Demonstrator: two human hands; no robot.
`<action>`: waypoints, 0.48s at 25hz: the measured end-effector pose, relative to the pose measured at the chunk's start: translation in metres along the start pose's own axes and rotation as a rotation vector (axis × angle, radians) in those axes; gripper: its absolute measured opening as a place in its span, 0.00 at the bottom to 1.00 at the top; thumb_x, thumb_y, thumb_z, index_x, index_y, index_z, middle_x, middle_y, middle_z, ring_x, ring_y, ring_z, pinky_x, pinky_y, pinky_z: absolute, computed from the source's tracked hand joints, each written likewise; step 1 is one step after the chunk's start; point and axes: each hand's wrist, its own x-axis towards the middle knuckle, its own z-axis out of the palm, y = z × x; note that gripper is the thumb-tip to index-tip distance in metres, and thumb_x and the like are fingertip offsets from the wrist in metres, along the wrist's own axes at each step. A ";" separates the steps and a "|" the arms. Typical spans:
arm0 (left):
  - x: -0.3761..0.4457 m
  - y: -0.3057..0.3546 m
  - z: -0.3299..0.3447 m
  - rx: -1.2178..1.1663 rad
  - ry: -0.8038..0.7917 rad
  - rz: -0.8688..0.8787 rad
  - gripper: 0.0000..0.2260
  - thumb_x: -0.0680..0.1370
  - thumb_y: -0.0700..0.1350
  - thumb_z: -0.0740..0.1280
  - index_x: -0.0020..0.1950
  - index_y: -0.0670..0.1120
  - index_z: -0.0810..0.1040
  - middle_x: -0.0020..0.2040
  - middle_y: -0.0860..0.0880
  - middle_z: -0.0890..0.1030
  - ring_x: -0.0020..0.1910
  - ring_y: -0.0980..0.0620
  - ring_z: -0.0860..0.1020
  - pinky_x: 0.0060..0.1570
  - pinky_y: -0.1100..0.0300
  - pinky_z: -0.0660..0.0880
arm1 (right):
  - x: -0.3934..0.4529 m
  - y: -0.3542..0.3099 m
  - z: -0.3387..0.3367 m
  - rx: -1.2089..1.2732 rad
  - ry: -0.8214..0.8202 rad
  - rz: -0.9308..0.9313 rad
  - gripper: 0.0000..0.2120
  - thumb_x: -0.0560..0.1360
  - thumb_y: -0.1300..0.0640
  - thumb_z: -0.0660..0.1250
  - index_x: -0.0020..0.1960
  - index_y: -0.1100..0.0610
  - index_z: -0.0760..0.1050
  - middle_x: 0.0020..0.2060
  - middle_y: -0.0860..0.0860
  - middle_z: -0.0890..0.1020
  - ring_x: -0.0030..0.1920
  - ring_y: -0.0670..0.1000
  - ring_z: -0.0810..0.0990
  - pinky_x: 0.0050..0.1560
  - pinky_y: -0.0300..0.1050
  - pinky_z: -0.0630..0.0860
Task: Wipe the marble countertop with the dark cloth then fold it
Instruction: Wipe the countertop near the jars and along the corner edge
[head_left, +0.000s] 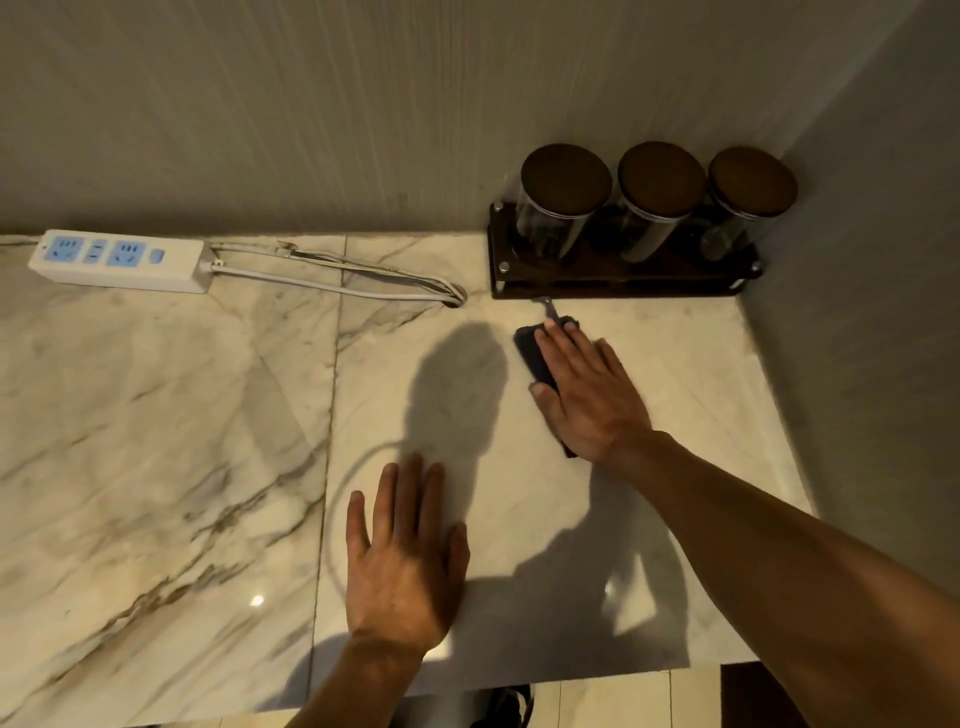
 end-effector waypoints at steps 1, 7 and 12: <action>0.000 0.000 0.000 0.001 0.006 0.000 0.26 0.79 0.54 0.53 0.73 0.44 0.68 0.74 0.42 0.68 0.74 0.41 0.62 0.70 0.37 0.56 | 0.004 -0.001 0.000 0.019 0.008 0.049 0.29 0.81 0.43 0.43 0.78 0.52 0.41 0.78 0.48 0.44 0.76 0.48 0.39 0.75 0.52 0.40; 0.000 0.000 0.000 -0.009 0.023 0.003 0.26 0.78 0.53 0.57 0.73 0.44 0.68 0.74 0.42 0.68 0.74 0.41 0.62 0.70 0.37 0.57 | 0.020 -0.017 0.004 0.130 0.085 0.354 0.29 0.81 0.44 0.42 0.78 0.53 0.42 0.78 0.51 0.45 0.77 0.52 0.40 0.75 0.54 0.40; 0.000 -0.001 0.000 -0.014 0.024 0.013 0.26 0.78 0.53 0.56 0.73 0.43 0.68 0.74 0.42 0.68 0.74 0.41 0.62 0.71 0.37 0.55 | 0.005 -0.029 0.011 0.237 0.162 0.602 0.30 0.81 0.45 0.43 0.78 0.56 0.41 0.78 0.53 0.45 0.77 0.54 0.40 0.75 0.56 0.40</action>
